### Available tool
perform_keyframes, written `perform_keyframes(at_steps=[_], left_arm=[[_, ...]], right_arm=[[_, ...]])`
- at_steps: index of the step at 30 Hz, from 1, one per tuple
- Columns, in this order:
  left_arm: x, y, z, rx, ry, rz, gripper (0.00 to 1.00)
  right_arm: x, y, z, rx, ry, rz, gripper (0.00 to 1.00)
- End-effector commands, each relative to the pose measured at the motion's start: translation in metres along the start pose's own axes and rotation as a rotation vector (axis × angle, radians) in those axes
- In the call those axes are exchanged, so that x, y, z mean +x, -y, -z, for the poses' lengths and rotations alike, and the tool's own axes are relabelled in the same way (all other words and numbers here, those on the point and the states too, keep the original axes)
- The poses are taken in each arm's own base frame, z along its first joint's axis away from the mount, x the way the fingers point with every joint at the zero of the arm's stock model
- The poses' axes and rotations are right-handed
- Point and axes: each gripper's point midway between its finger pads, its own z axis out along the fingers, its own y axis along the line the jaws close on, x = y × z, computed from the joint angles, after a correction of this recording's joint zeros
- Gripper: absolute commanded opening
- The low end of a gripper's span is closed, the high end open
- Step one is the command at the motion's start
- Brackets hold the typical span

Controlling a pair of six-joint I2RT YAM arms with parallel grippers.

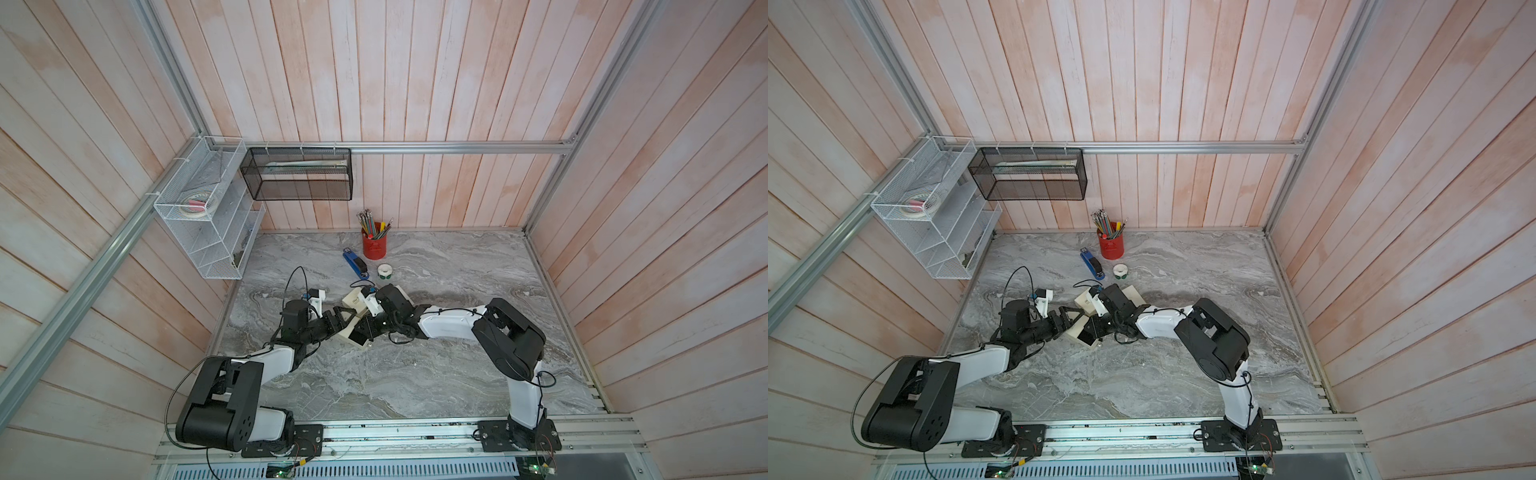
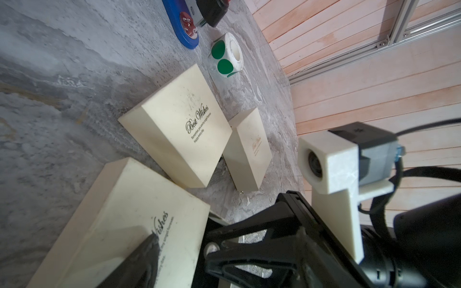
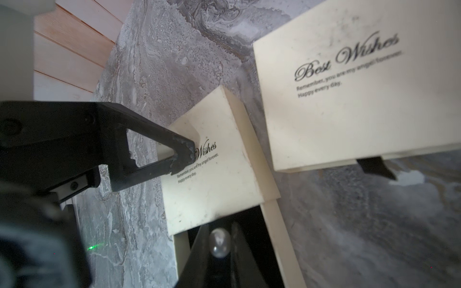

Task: Place the earrings into the drawer-style jewelry box
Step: Insert the earring into the inner lining.

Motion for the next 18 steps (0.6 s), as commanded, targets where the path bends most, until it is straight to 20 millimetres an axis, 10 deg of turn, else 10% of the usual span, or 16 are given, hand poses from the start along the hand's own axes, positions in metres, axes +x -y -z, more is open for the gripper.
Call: perform_keyframes(at_steps=[1,18], left_arm=[[0.007,-0.016,-0.001,-0.053,-0.017,0.022,0.86],[0.008,-0.017,-0.002,-0.060,-0.022,0.023,0.86]], right_arm=[[0.004,0.006,-0.007,0.020,-0.011,-0.009,0.03],[0.015,0.016,-0.008,0.060,-0.042,-0.024,0.04]])
